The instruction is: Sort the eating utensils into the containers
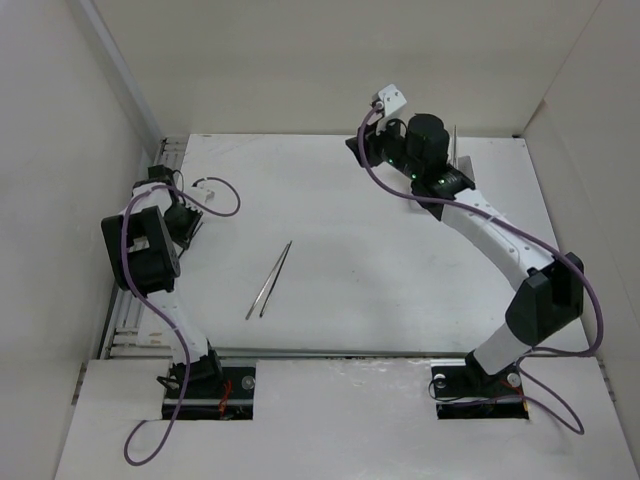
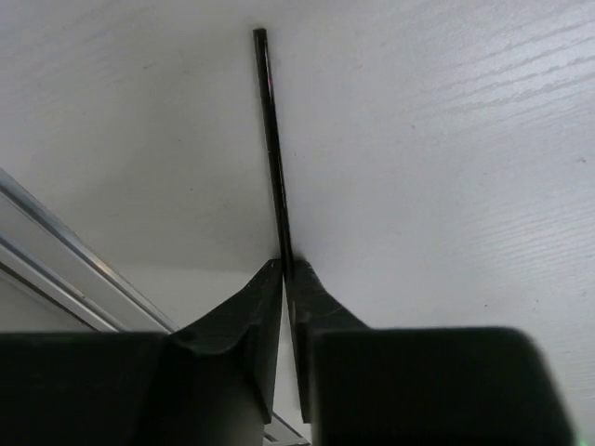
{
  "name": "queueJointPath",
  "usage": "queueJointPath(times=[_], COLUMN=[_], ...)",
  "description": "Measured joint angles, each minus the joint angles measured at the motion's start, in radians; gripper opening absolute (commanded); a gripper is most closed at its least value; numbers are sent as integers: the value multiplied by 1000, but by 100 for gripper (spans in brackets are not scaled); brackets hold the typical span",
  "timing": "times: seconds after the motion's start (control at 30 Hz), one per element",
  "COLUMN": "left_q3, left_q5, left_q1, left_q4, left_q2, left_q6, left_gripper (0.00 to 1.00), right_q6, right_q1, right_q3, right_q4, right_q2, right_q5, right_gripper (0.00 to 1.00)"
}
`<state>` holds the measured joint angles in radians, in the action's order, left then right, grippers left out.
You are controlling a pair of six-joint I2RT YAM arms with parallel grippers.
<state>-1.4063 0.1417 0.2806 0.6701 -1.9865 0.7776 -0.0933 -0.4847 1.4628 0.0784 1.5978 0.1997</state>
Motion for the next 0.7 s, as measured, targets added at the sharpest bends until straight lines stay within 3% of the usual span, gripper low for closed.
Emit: queueJointPath(times=[0.03, 0.33, 0.7], left_q3=[0, -43, -319], left_q5=[-3, 5, 406], left_q1=[-4, 0, -27], left_q4=[0, 19, 69], left_q2=[0, -25, -97], left_q6=[1, -23, -211], left_gripper=[0, 0, 0], right_q6=[0, 1, 27], right_q1=[-10, -42, -60], right_q3=[-3, -90, -218], right_q4=[1, 0, -3], right_q2=[-2, -106, -201], right_q5=[-11, -76, -125], right_gripper=[49, 48, 47])
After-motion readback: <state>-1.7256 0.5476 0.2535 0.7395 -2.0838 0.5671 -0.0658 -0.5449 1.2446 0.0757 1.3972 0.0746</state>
